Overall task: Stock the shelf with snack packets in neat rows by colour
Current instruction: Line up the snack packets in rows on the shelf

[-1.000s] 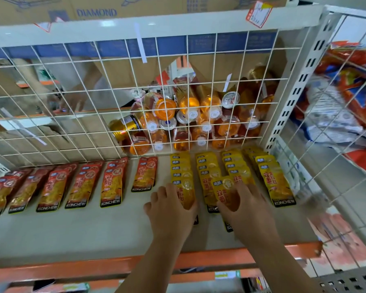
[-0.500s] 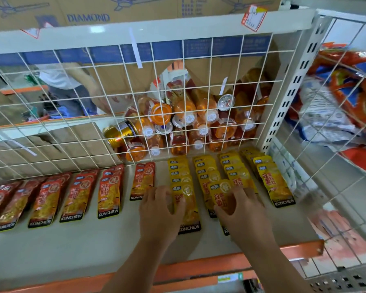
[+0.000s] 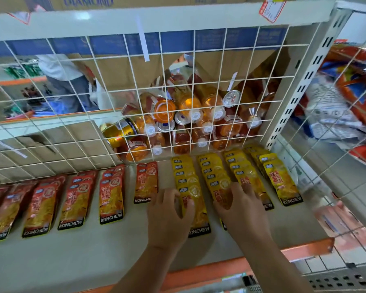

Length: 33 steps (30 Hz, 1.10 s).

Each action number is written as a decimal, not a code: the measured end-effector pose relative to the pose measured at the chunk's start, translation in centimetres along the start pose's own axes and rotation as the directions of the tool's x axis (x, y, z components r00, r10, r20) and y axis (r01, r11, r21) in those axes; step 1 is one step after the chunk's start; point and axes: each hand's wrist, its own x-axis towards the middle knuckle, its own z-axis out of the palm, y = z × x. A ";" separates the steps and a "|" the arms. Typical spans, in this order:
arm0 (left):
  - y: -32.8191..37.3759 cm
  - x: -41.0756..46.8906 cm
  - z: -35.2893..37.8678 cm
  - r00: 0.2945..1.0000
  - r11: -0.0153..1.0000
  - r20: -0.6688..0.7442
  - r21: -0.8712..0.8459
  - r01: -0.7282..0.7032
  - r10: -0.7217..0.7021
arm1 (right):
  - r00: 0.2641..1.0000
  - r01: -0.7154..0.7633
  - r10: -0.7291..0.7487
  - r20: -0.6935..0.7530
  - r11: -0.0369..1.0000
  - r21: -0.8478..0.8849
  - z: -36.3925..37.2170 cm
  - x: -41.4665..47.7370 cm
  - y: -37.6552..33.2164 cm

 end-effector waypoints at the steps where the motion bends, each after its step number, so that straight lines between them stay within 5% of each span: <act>1: 0.0 0.0 0.0 1.000 1.000 0.001 -0.002 0.001 -0.001 | 1.000 -0.003 0.003 -0.002 1.000 -0.007 0.0 0.0 0.0; 21: 0.3 0.0 -0.2 1.000 0.999 0.000 -0.037 0.017 -0.017 | 1.000 -0.027 0.027 -0.004 0.999 0.037 -0.8 -0.4 0.6; 33: 2.3 -1.4 -1.8 1.000 0.999 0.001 0.041 -0.021 0.021 | 0.992 0.122 -0.119 -0.039 0.990 0.076 -3.8 -0.8 1.1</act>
